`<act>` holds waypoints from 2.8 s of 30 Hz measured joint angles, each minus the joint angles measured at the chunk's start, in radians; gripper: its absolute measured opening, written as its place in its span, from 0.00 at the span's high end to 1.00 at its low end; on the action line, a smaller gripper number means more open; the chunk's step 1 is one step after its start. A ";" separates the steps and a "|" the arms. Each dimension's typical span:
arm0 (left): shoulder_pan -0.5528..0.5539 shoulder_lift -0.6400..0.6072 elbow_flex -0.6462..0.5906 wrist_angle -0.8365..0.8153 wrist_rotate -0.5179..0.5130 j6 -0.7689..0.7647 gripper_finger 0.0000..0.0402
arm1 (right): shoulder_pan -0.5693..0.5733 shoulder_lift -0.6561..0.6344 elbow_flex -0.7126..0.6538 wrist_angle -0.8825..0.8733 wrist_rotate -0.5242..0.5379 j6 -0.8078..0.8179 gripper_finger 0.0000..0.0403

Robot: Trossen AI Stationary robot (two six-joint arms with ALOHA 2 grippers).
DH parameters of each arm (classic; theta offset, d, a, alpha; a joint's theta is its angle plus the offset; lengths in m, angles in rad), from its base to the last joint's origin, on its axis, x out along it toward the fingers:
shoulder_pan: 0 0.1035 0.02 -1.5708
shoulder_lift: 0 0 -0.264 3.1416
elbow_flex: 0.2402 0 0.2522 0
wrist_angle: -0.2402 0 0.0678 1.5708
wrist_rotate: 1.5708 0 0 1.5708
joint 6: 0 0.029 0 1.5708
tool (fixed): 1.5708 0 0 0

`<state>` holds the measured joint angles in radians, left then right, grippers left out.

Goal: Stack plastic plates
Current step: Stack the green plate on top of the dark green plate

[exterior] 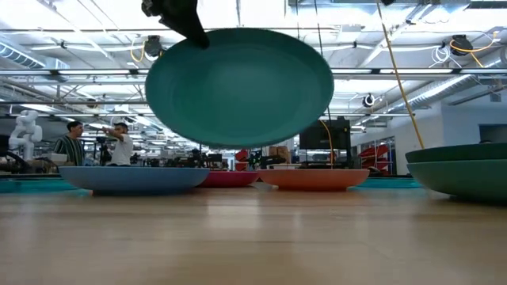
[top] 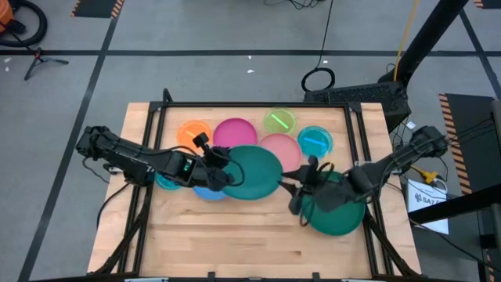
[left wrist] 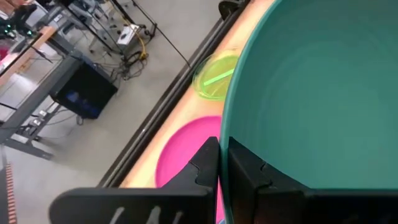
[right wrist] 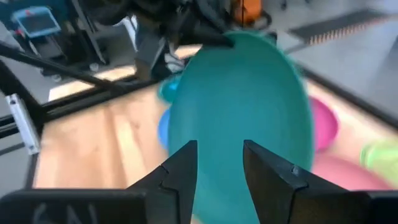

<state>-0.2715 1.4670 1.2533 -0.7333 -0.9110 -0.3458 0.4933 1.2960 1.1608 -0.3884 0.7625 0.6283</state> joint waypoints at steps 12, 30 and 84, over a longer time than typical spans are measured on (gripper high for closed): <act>-0.044 -0.001 0.000 -0.051 -0.042 0.003 0.95 | 0.009 0.252 0.319 -0.676 -0.120 0.773 0.70; -0.098 -0.001 0.000 -0.088 -0.041 -0.079 0.95 | 0.008 0.302 0.318 -0.495 -0.101 0.581 0.70; -0.101 -0.001 0.000 -0.069 -0.033 -0.102 0.79 | -0.125 0.399 0.307 -0.573 0.040 0.425 0.98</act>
<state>-0.3725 1.4662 1.2530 -0.8024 -0.9436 -0.4480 0.3687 1.6953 1.4673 -0.9615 0.8030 1.0536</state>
